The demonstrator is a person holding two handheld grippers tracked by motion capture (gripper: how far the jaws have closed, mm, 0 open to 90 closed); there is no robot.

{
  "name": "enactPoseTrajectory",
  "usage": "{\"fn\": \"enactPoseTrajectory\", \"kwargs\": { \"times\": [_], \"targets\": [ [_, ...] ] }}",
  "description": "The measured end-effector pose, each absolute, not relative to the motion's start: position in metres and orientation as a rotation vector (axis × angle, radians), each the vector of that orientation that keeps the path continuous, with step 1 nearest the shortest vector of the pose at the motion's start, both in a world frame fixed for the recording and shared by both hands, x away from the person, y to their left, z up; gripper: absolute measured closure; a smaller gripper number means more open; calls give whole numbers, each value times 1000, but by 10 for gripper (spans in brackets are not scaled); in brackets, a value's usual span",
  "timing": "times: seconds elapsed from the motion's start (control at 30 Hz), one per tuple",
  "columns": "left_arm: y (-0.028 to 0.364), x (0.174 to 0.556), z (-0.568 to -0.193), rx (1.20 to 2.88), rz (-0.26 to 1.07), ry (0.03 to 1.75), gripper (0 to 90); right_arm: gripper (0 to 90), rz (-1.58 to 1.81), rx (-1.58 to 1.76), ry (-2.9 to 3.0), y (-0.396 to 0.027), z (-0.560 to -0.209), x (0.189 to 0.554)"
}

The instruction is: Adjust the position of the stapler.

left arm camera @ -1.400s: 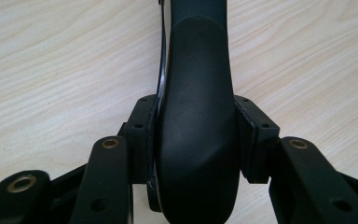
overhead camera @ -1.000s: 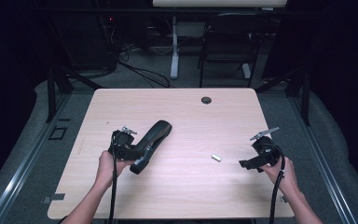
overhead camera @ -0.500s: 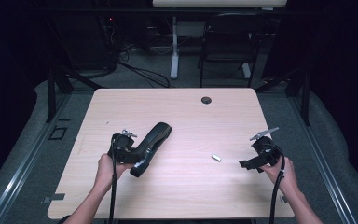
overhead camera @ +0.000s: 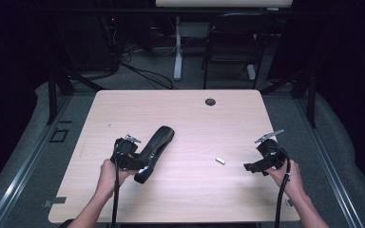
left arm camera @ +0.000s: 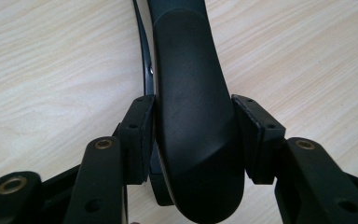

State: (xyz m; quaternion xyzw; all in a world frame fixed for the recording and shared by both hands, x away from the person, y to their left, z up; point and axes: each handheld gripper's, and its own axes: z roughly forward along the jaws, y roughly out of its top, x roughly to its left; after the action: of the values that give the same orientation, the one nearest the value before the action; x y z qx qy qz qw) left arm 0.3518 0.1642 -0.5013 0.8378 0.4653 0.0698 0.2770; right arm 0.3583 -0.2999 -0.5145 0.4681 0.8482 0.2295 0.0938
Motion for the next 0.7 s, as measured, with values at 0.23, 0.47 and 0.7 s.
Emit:
{"fn": "enactPoseTrajectory", "kwargs": {
  "times": [0.23, 0.47, 0.7],
  "targets": [
    [163, 350, -501, 2256, 181, 1239, 512, 71, 681, 1386, 2520, -300, -515, 358],
    [163, 346, -501, 2261, 166, 1229, 504, 71, 676, 1383, 2526, -300, -515, 359],
    [161, 341, -500, 2269, 153, 1214, 492, 72, 671, 1382, 2526, -300, -515, 359]
  ]
}}
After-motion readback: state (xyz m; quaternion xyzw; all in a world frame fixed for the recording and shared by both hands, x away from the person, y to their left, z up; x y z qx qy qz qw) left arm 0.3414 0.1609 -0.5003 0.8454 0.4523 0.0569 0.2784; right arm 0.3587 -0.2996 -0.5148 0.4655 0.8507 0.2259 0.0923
